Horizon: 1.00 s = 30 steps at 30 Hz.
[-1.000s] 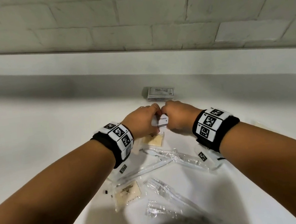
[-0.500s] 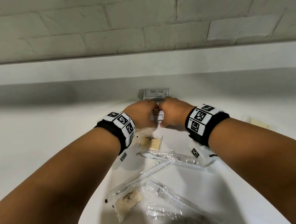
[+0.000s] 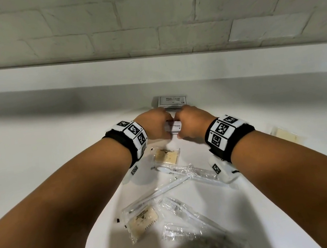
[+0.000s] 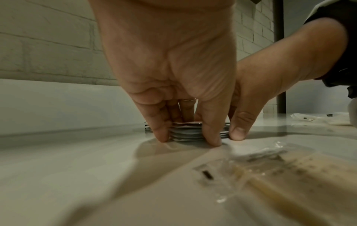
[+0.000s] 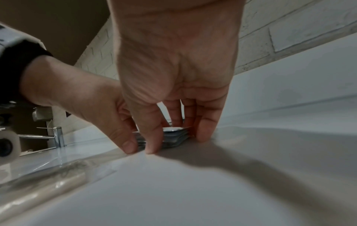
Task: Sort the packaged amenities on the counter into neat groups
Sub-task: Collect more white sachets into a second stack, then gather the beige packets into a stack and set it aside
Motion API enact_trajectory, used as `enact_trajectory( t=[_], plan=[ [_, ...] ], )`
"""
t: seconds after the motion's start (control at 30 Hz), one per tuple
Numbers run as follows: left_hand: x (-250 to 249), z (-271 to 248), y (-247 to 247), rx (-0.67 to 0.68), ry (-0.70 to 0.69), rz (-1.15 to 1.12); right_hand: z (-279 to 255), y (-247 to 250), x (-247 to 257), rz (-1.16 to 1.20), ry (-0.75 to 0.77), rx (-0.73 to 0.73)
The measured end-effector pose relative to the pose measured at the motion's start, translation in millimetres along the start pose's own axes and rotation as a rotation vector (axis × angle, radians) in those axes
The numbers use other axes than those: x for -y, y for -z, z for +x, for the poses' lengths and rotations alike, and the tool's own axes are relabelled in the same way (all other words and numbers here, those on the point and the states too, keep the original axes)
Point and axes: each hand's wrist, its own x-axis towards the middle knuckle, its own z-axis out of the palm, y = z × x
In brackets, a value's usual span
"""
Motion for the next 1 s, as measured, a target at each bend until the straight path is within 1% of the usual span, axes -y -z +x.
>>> enact_trajectory(
  t=[0.1, 0.2, 0.27, 0.33, 0.37, 0.4, 0.43, 0.47, 0.5, 0.53, 0.6, 0.67, 0.7, 0.73, 0.77, 0.83, 0.87, 0.9, 0.93, 0.97, 1.0],
  plan=[
    [4, -2, -2, -0.038, -0.009, -0.028, -1, -2, -2, 0.019, -0.012, -0.016],
    [4, -7, -1, -0.052, -0.011, 0.017, -2, -4, -4, 0.029, -0.025, -0.025],
    [6, -13, -1, -0.057, 0.044, -0.054, -4, -4, -6, 0.038, -0.032, -0.029],
    [11, -19, -1, -0.102, 0.117, -0.171, -8, -4, -8, 0.056, -0.039, -0.036],
    [12, -24, -1, -0.165, 0.131, -0.214, -9, -5, -11, 0.065, -0.045, -0.041],
    [14, -30, -1, -0.256, 0.128, -0.24, -12, -5, -13, 0.073, -0.055, -0.044],
    [14, -37, 0, -0.362, 0.108, -0.247, -15, -4, -17, 0.077, -0.066, -0.043],
    [12, -45, 1, -0.437, 0.088, -0.242, -19, -4, -21, 0.078, -0.08, -0.035],
    [10, -50, 2, -0.461, 0.083, -0.227, -22, -4, -25, 0.078, -0.092, -0.03],
    [7, -55, 2, -0.423, 0.088, -0.209, -26, -3, -29, 0.073, -0.106, -0.026],
    [-5, -65, -1, -0.22, 0.083, -0.178, -36, -3, -33, 0.051, -0.135, -0.016],
    [-15, -73, -11, -0.009, 0.04, -0.089, -45, -5, -33, 0.012, -0.161, -0.004],
    [-20, -75, -16, 0.043, 0.023, -0.033, -51, -5, -31, -0.007, -0.171, 0.01],
    [-24, -78, -22, 0.063, 0.018, 0.006, -59, -5, -28, -0.021, -0.18, 0.033],
    [-27, -78, -24, 0.048, 0.017, 0.018, -67, -4, -25, -0.025, -0.182, 0.058],
    [-31, -83, -29, 0.023, 0.103, -0.023, -88, -1, -16, -0.018, -0.138, 0.08],
    [-32, -86, -29, 0.026, 0.18, -0.051, -100, 0, -9, -0.008, -0.077, 0.063],
    [-33, -91, -29, 0.038, 0.251, -0.072, -115, -1, 1, 0.015, 0.018, 0.046],
    [-34, -93, -28, 0.032, 0.288, -0.073, -130, -1, 12, 0.043, 0.134, 0.064],
    [-34, -99, -28, 0.004, 0.3, -0.058, -147, -3, 25, 0.067, 0.25, 0.132],
    [-35, -103, -25, -0.055, 0.307, -0.052, -161, -7, 36, 0.06, 0.335, 0.231]
  ],
)
